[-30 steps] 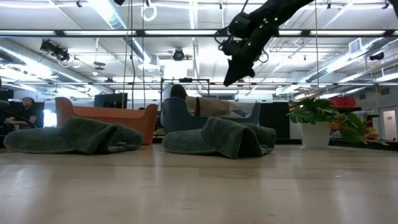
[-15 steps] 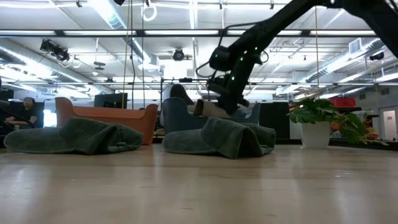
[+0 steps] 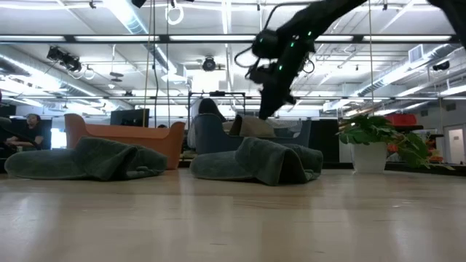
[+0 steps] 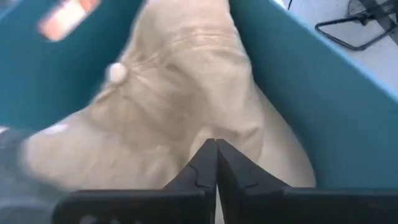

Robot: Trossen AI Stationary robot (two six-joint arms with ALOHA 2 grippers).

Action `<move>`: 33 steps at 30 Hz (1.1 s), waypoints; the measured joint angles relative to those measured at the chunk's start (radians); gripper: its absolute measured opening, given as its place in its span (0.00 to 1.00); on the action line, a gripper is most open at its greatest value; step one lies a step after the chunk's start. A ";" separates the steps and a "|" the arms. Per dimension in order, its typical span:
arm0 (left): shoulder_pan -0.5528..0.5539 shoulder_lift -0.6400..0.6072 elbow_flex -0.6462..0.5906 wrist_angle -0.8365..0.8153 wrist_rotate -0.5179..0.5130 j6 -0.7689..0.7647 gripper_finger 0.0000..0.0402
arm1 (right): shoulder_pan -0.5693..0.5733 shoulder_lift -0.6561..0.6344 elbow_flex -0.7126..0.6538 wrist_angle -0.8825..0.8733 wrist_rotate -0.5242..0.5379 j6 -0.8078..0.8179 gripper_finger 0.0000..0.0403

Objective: Pick & Place hat
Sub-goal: Put the brown cap into the blue bin, then put the top left gray cap into the orange bin

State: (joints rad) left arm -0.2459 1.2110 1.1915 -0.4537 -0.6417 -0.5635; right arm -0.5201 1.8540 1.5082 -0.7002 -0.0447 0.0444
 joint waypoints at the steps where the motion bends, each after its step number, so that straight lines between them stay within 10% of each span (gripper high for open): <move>1: 0.000 0.000 0.000 -0.006 0.013 -0.001 0.48 | 0.000 -0.023 0.000 -0.020 0.000 0.000 0.02; 10: 0.001 0.000 0.000 -0.212 0.056 -0.114 0.48 | 0.030 -0.221 0.001 -0.162 0.000 -0.045 0.11; 24: 0.008 0.046 -0.001 -0.784 0.147 -0.742 0.48 | 0.209 -0.326 0.002 -0.310 0.000 0.070 0.48; 33: 0.022 0.077 -0.183 -0.758 0.310 -0.976 0.48 | 0.311 -0.328 0.002 -0.314 0.000 0.108 0.50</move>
State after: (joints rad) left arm -0.2236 1.2876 1.0085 -1.2115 -0.3321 -1.5391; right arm -0.2092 1.5261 1.5097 -1.0142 -0.0447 0.1522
